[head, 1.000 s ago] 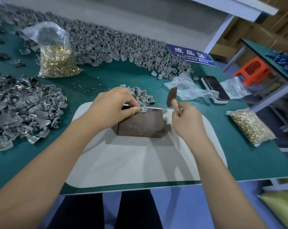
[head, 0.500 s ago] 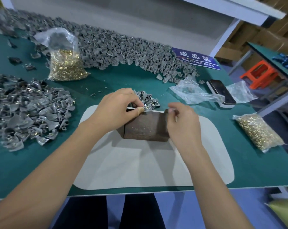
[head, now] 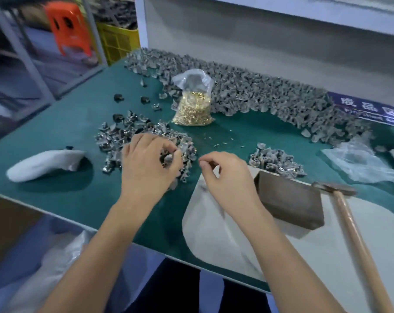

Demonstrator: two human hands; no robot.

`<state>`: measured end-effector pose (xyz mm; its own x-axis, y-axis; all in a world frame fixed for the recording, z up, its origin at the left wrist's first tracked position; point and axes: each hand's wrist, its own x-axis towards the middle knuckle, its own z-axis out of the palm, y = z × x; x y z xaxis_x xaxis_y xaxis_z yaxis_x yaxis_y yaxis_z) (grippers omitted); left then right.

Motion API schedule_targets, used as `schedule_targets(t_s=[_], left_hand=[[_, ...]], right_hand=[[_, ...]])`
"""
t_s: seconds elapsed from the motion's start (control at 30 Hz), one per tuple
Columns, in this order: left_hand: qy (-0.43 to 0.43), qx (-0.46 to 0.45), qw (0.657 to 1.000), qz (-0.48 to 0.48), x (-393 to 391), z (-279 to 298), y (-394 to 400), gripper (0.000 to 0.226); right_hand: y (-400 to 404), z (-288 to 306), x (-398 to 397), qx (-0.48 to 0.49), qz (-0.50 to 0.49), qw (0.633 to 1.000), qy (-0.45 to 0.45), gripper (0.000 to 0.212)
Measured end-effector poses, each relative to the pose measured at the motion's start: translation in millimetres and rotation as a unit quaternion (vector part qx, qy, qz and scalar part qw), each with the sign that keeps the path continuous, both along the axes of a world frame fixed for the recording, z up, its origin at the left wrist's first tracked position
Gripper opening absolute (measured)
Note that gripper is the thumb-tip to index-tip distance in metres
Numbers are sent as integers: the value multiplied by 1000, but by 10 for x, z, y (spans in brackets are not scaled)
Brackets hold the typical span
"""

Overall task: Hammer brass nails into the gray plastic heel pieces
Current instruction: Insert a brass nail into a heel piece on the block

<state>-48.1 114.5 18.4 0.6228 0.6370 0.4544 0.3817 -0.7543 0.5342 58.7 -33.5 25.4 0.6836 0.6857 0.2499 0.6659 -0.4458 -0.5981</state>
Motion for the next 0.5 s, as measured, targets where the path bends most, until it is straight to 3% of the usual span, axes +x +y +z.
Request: schedule_targets(t_s=[0.07,0.13,0.2,0.27,0.37,0.5], left_hand=[[16,-1,1000,8,-48,17,156,13],[-1,14,999,-31,-47,37,194,22],[-33,10,992,-124,29,50,102,18],[-5,-32,973,-230,138,24,-80,13],[83,-80,942,-317,316,-83,-339,12],[138,-112,929,-325,478,-146,-529,13]], right_hand=[[25,10,0,1,-23,1000,-3,17],[-63,39,80,16,-118,993,-3,16],[-245,71,248,-4,-250,968,-36,18],[-483,81,425,-40,-309,948,-56,19],[-747,49,531,-67,-259,963,-37,19],[-817,-31,503,-58,-205,974,-73,22]])
